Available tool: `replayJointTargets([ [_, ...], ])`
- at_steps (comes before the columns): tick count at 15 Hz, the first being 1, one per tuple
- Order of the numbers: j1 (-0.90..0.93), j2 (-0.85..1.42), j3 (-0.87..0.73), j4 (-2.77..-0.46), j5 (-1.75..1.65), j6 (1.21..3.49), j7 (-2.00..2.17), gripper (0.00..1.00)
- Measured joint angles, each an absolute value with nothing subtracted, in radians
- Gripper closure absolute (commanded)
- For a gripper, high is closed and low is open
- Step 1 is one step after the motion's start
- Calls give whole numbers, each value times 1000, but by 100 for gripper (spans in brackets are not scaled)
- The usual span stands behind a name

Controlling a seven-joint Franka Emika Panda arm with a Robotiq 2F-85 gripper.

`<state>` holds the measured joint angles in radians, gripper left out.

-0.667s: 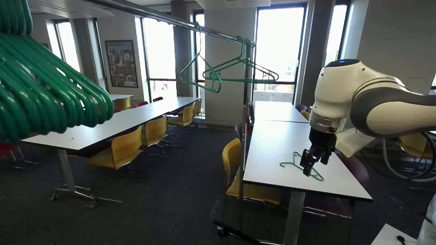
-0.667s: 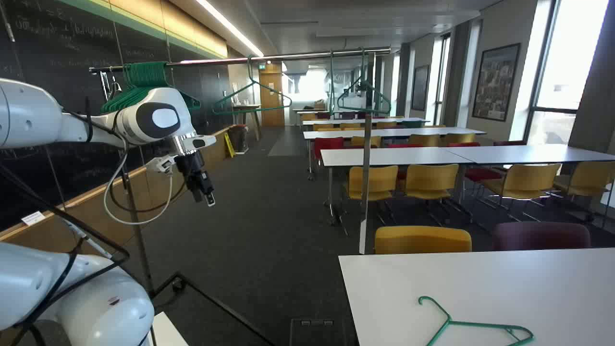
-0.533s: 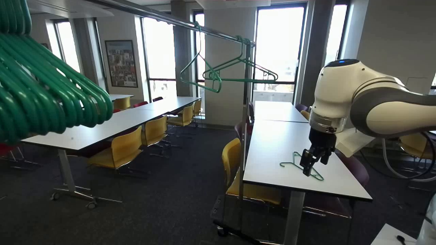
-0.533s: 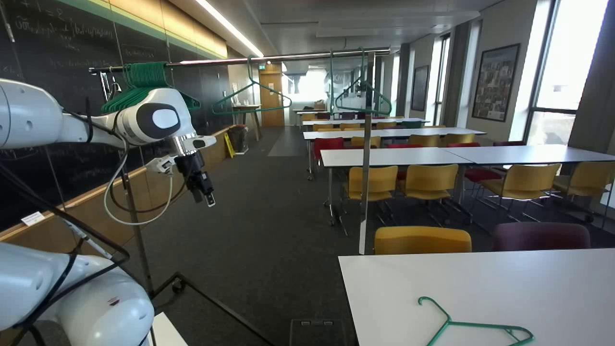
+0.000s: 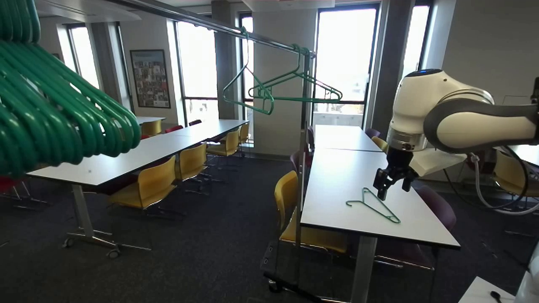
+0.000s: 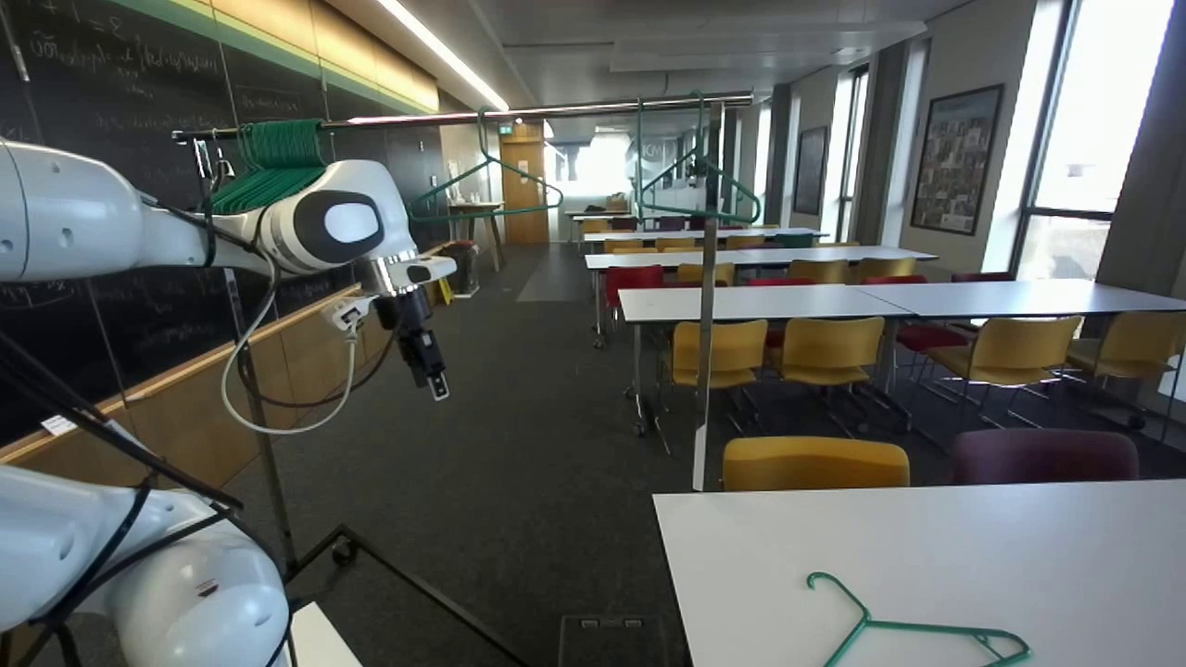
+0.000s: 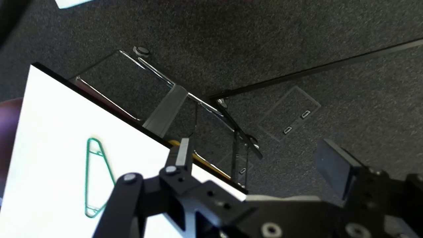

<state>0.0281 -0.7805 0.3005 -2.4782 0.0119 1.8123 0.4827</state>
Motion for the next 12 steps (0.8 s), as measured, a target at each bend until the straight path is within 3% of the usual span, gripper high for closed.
replayJointTargets([
  [6, -185, -753, 98, -2522, -77, 1909, 488, 0],
  [12, -322, -655, 27, -2528, -112, 2015, 558, 0],
])
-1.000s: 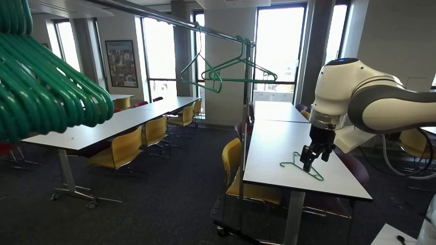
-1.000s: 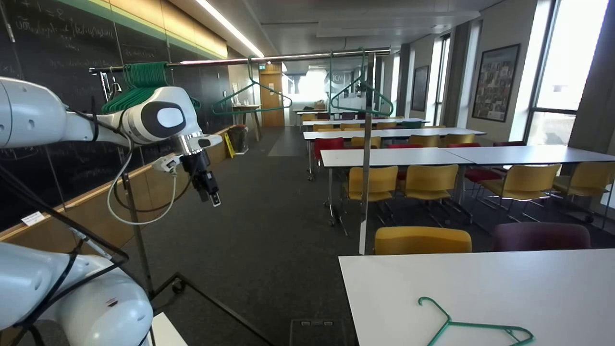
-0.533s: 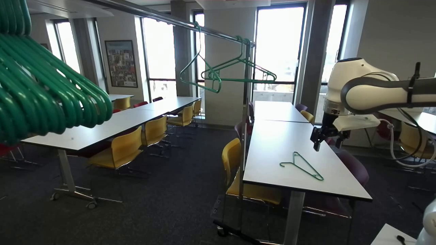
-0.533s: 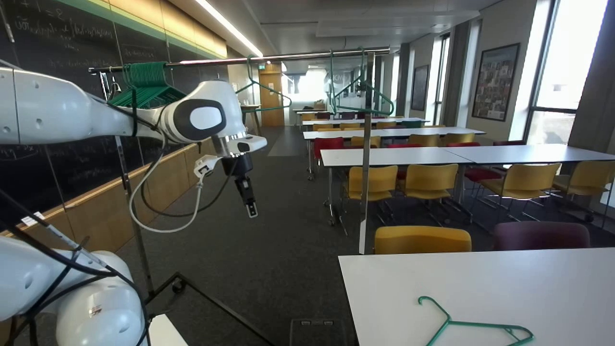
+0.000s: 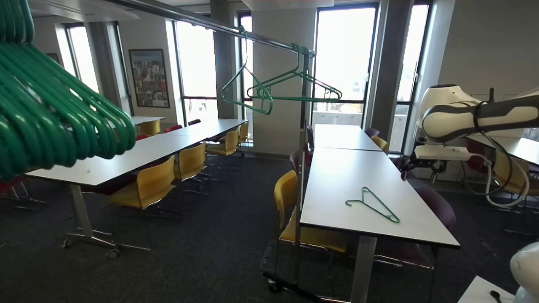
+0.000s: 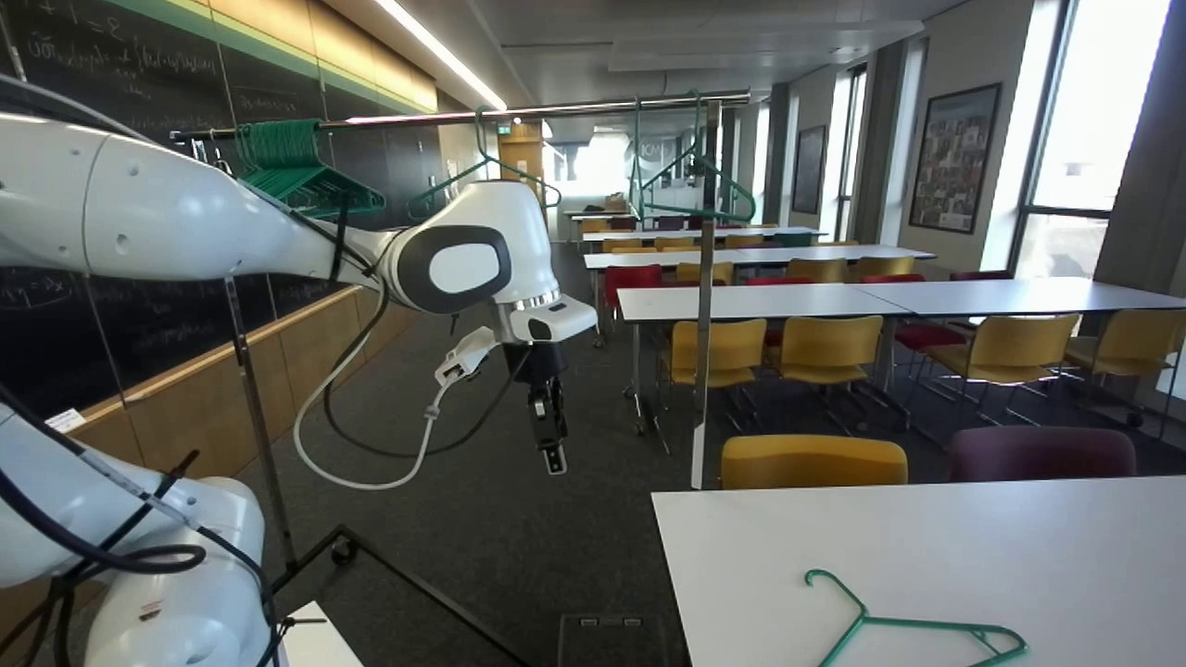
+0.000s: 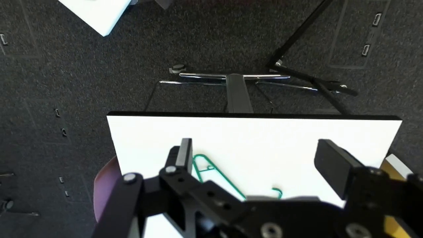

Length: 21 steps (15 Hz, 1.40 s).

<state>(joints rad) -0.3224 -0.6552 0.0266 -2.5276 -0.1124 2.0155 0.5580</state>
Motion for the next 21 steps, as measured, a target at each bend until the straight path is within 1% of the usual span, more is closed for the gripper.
replayJointTargets([
  [6, -311, -657, 32, -2528, -112, 2014, 551, 0],
  [10, -298, -613, 0, -2501, -122, 1988, 389, 0],
  [16, -317, -374, -112, -2309, -267, 1974, 297, 0],
  [21, -319, -159, -188, -2100, -257, 1973, 339, 0],
])
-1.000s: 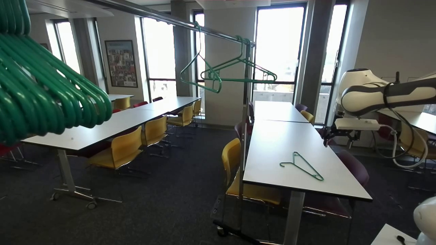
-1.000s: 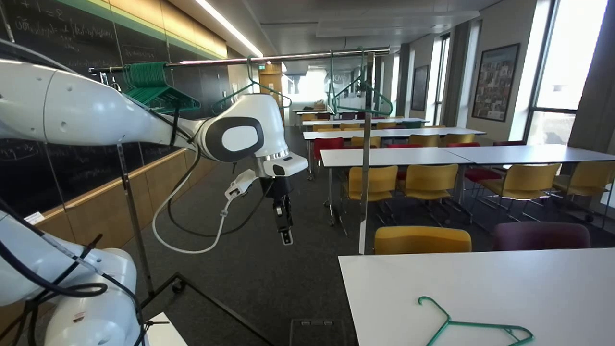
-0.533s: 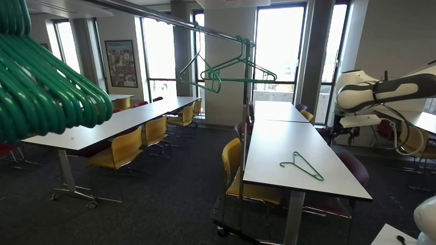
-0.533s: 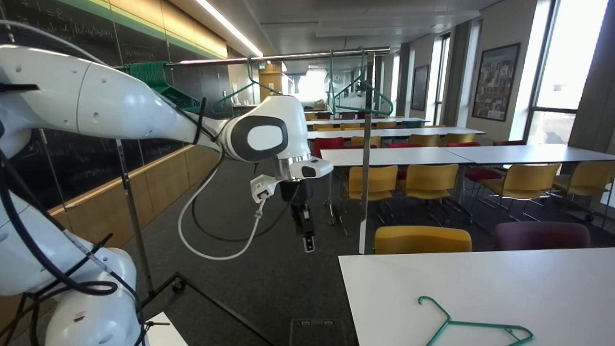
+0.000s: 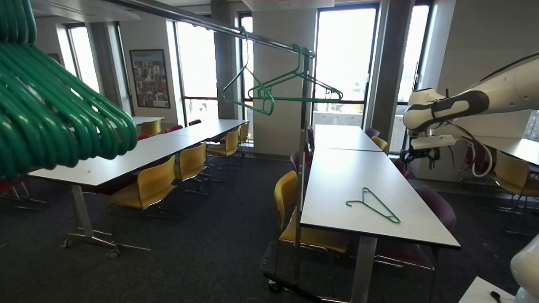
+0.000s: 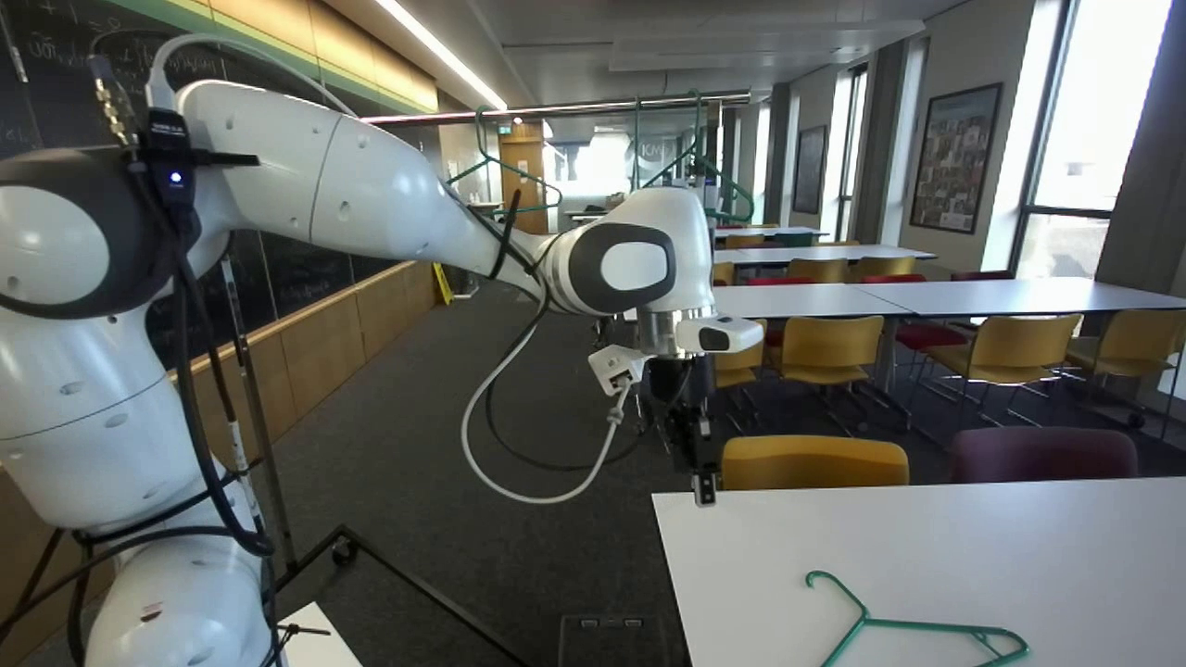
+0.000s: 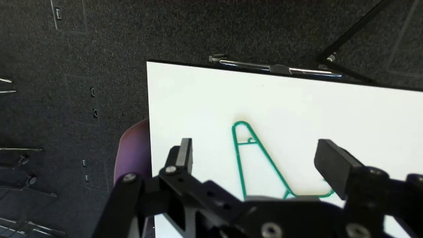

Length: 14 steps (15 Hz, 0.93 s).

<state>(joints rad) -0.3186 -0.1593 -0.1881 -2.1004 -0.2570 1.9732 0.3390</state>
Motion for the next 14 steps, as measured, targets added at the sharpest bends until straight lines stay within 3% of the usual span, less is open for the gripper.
replayJointTargets([
  [14, -313, -97, -209, -2047, -251, 2040, 329, 0],
])
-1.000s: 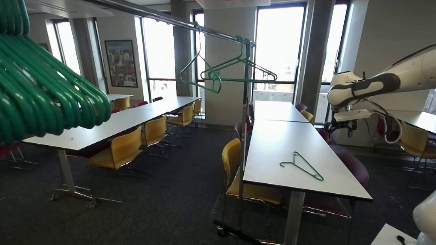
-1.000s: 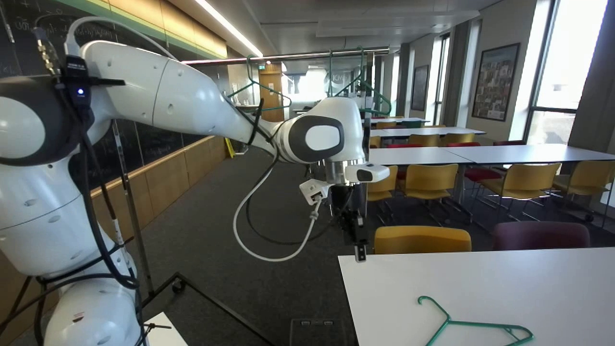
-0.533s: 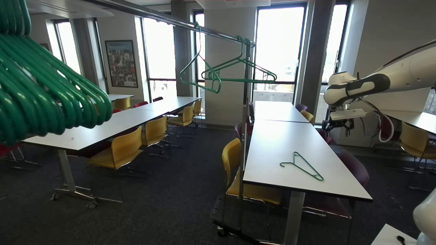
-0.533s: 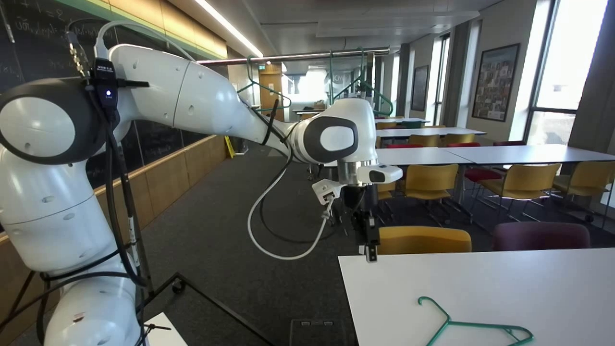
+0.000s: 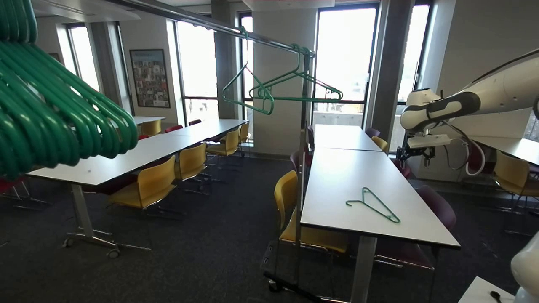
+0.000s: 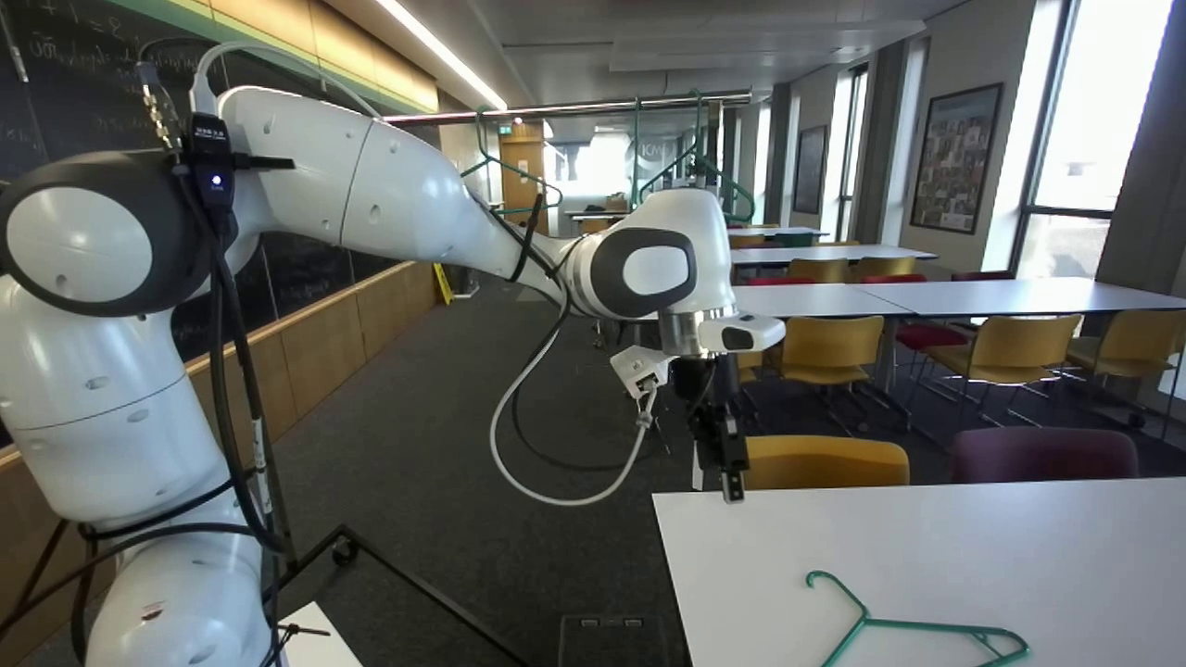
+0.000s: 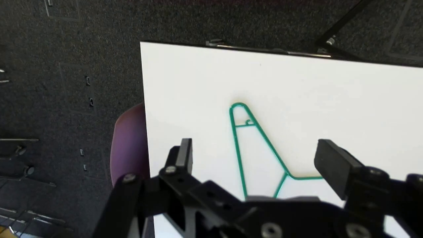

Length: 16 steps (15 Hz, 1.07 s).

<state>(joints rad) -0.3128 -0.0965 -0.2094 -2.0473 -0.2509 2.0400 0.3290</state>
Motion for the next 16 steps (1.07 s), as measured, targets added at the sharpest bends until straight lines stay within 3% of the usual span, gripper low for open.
replayJointTargets([
  [6, -314, 90, -254, -1943, -94, 2244, 21, 0],
  [11, -342, 289, -246, -1802, 170, 2135, -325, 0],
  [16, -372, 453, -258, -1653, 56, 2026, -410, 0],
])
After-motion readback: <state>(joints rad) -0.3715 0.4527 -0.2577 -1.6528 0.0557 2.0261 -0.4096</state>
